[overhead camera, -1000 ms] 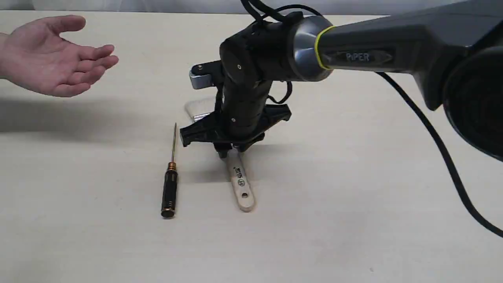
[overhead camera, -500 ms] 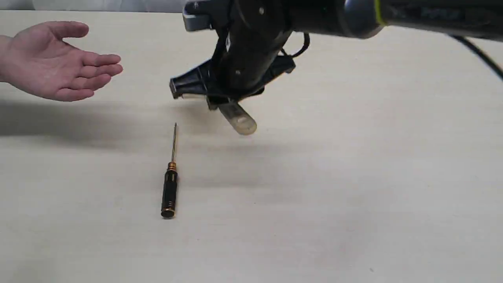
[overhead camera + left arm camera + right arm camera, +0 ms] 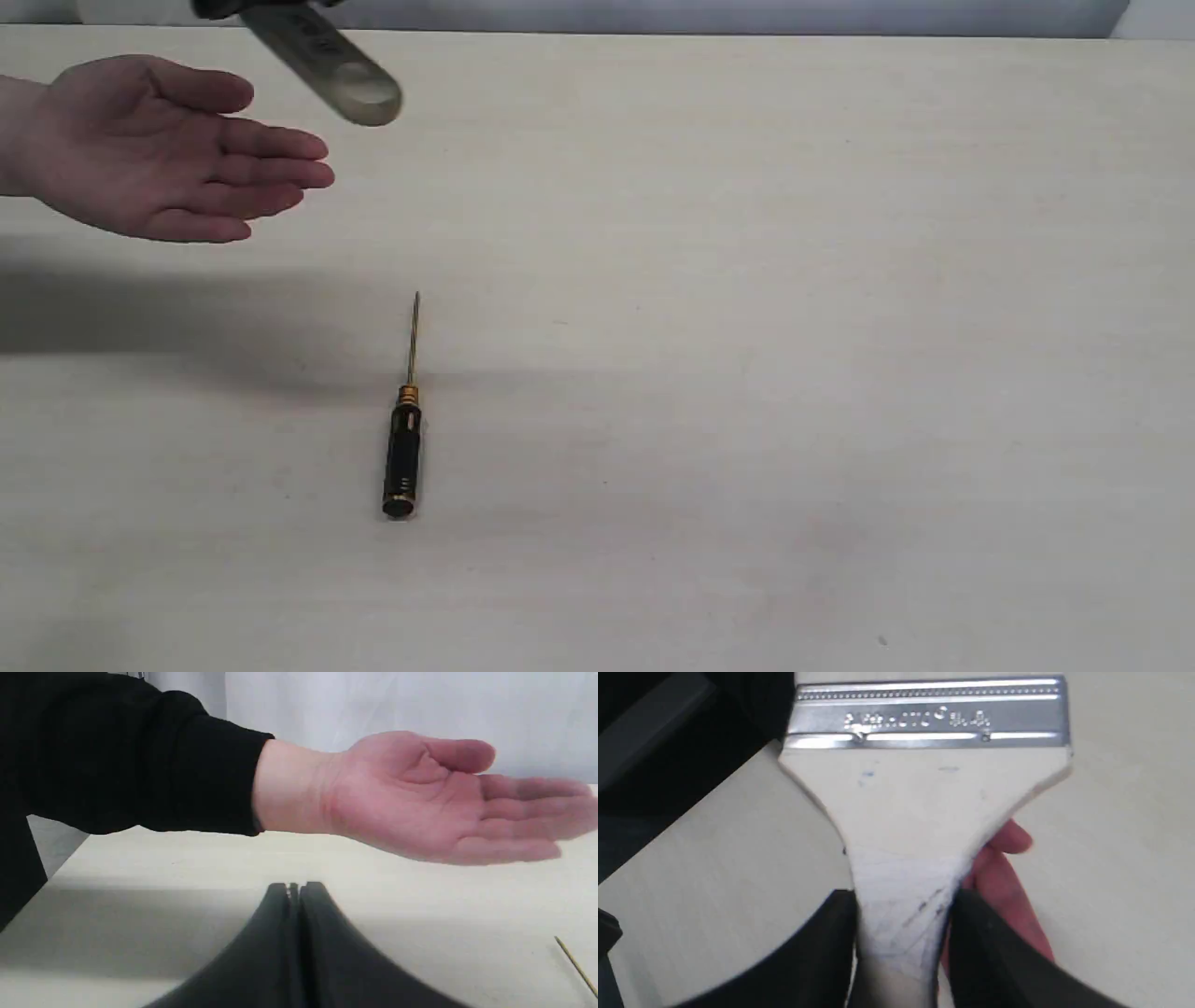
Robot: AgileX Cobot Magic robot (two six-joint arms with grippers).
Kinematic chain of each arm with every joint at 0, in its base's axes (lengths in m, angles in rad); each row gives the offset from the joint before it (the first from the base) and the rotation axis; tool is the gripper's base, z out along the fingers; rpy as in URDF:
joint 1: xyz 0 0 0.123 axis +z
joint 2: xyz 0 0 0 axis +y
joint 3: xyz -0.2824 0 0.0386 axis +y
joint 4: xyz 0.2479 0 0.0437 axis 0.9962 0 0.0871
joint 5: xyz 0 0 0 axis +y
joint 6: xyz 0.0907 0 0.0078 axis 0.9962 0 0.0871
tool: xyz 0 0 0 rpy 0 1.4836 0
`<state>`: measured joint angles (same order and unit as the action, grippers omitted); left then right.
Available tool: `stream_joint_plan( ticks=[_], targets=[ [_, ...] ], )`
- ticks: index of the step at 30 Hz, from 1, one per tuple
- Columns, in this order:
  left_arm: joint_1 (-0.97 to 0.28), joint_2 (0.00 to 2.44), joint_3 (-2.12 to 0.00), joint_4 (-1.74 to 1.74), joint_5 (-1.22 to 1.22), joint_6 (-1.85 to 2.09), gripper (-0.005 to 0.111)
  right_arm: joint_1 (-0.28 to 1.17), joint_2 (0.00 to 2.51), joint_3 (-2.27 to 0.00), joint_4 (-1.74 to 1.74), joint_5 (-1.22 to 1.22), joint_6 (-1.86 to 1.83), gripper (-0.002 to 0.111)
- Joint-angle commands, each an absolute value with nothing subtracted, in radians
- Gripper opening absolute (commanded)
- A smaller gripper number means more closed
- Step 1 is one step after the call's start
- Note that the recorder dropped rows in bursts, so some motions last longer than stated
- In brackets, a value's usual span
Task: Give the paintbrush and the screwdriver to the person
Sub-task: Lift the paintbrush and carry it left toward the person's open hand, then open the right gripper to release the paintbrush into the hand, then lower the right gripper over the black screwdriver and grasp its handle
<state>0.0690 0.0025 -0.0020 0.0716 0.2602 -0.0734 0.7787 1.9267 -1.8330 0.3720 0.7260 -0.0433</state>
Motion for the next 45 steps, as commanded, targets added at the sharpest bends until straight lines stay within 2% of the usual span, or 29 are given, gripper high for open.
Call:
stream_joint_plan(
  ticks=[1, 5, 11, 13, 21, 30, 36, 45],
  targets=[
    [0.063, 0.0, 0.0, 0.069, 0.249, -0.075, 0.0, 0.817, 2.03, -1.889, 0.378, 0.715, -0.109, 0.004],
    [0.063, 0.0, 0.0, 0.069, 0.249, -0.075, 0.0, 0.839, 2.124, -1.906, 0.378, 0.707, -0.174, 0.009],
    [0.063, 0.0, 0.0, 0.069, 0.249, -0.075, 0.0, 0.835, 2.175, -1.906, 0.373, 0.706, -0.183, 0.034],
    [0.063, 0.0, 0.0, 0.069, 0.249, -0.075, 0.0, 0.835, 2.175, -1.906, 0.373, 0.708, -0.187, 0.039],
    [0.063, 0.0, 0.0, 0.069, 0.249, -0.075, 0.0, 0.835, 2.052, -1.906, 0.245, 0.853, -0.096, 0.04],
    [0.063, 0.0, 0.0, 0.067, 0.25, -0.075, 0.0, 0.835, 1.958, -1.906, 0.0, 1.208, 0.12, 0.04],
    [0.063, 0.0, 0.0, 0.067, 0.25, -0.075, 0.0, 0.837, 1.986, -1.906, 0.018, 1.198, 0.18, 0.053],
    [0.063, 0.0, 0.0, 0.067, 0.25, -0.075, 0.0, 0.839, 2.166, -1.906, 0.051, 1.165, 0.225, 0.053]
  ],
)
